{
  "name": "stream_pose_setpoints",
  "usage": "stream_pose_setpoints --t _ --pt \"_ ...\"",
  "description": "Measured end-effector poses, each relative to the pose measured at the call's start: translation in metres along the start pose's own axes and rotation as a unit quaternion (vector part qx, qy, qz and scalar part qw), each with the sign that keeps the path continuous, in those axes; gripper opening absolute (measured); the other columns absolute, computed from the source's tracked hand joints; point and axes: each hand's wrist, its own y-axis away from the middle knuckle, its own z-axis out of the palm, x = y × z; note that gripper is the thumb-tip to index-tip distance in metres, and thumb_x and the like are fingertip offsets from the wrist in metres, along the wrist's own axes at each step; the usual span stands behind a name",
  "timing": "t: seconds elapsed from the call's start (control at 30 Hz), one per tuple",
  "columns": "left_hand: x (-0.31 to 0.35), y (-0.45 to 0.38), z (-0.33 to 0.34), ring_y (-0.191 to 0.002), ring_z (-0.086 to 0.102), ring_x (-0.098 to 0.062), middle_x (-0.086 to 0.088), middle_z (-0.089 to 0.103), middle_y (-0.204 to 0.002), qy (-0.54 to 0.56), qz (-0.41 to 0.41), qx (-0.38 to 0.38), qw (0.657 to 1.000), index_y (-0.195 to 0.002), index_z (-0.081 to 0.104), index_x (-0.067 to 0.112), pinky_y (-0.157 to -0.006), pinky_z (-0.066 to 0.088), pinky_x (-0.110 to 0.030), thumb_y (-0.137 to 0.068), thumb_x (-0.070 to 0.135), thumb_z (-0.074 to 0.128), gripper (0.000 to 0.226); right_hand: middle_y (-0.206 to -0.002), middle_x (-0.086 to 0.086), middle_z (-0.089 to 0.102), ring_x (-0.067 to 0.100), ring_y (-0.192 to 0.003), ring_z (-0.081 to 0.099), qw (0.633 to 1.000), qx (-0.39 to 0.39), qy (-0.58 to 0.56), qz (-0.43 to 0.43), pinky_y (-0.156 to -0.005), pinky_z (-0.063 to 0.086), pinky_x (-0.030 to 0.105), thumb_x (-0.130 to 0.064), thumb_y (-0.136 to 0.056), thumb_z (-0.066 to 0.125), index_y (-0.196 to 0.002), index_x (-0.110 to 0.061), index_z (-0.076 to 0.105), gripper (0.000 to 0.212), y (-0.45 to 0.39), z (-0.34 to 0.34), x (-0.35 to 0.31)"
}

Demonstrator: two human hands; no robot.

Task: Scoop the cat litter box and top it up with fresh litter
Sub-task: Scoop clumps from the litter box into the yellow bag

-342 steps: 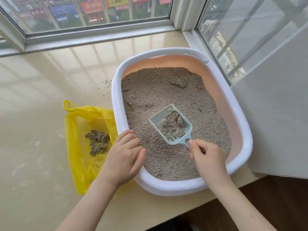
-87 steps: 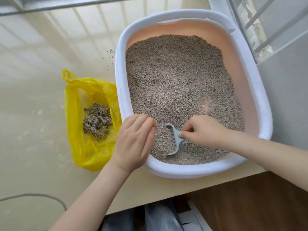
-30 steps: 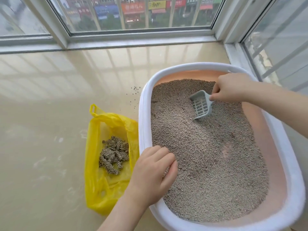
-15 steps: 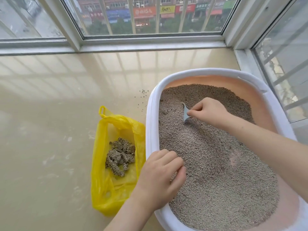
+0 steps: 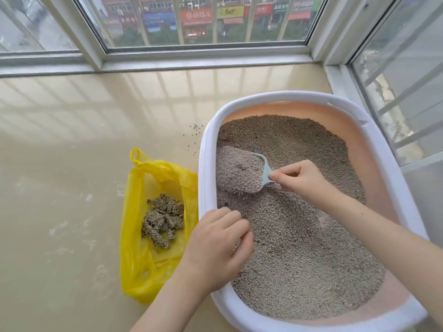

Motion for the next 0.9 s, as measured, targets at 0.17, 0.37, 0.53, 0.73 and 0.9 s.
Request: stream_pose_setpoints --t 0.17,0.37,0.53,0.73,0.9 --pt "-0.003 0.008 -0.009 -0.079 0.050 -0.019 0.002 0.051 -0.076 -0.002 0.039 -0.041 0.998 -0.072 0.056 0.012 -0.073 0.042 -0.033 -0.090 0.022 0.051 0.021 -0.054 0.006 0.045 0.012 -0.046 0.029 0.992 0.119 -0.013 0.029 -0.052 0.026 0.025 -0.028 -0.089 0.065 -0.070 -0.026 0.077 0.023 0.037 -0.004 0.011" --pt "-0.014 0.033 -0.016 -0.113 0.056 -0.021 0.000 0.063 -0.094 -0.030 0.096 -0.053 0.994 -0.082 0.064 0.011 -0.107 0.037 -0.037 -0.090 0.026 0.051 0.021 -0.051 0.003 0.042 0.013 -0.046 0.028 0.990 0.132 -0.016 0.057 -0.048 0.022 0.024 -0.031 -0.089 0.064 -0.077 -0.022 0.079 0.020 0.080 -0.004 0.012" --pt "-0.017 0.040 -0.015 -0.120 0.054 -0.019 0.001 0.062 -0.097 -0.044 0.103 -0.066 0.992 -0.084 0.065 0.012 -0.113 0.031 -0.041 -0.094 0.026 0.044 0.028 -0.051 0.005 0.044 0.013 -0.047 0.030 0.989 0.134 0.014 0.054 -0.044 0.025 0.016 -0.035 -0.088 0.064 -0.076 -0.025 0.078 0.021 0.107 0.006 0.007" --pt "-0.016 0.041 -0.015 -0.119 0.054 -0.020 0.000 0.062 -0.095 -0.044 0.099 -0.072 0.992 -0.083 0.064 0.011 -0.113 0.031 -0.042 -0.093 0.024 0.044 0.026 -0.046 0.010 0.044 0.019 -0.046 0.041 0.983 0.174 0.039 0.053 -0.053 0.031 0.029 -0.035 -0.089 0.063 -0.066 -0.044 0.072 0.026 0.125 0.008 0.007" --pt "-0.018 0.041 -0.013 -0.119 0.053 -0.021 -0.001 0.062 -0.094 -0.042 0.097 -0.066 0.992 -0.083 0.064 0.010 -0.114 0.029 -0.042 -0.093 0.023 0.044 0.025 -0.044 0.000 0.041 0.012 -0.043 0.033 0.978 0.185 0.062 0.071 -0.052 0.026 0.027 -0.037 -0.088 0.064 -0.074 -0.023 0.077 0.024 0.130 0.007 0.005"
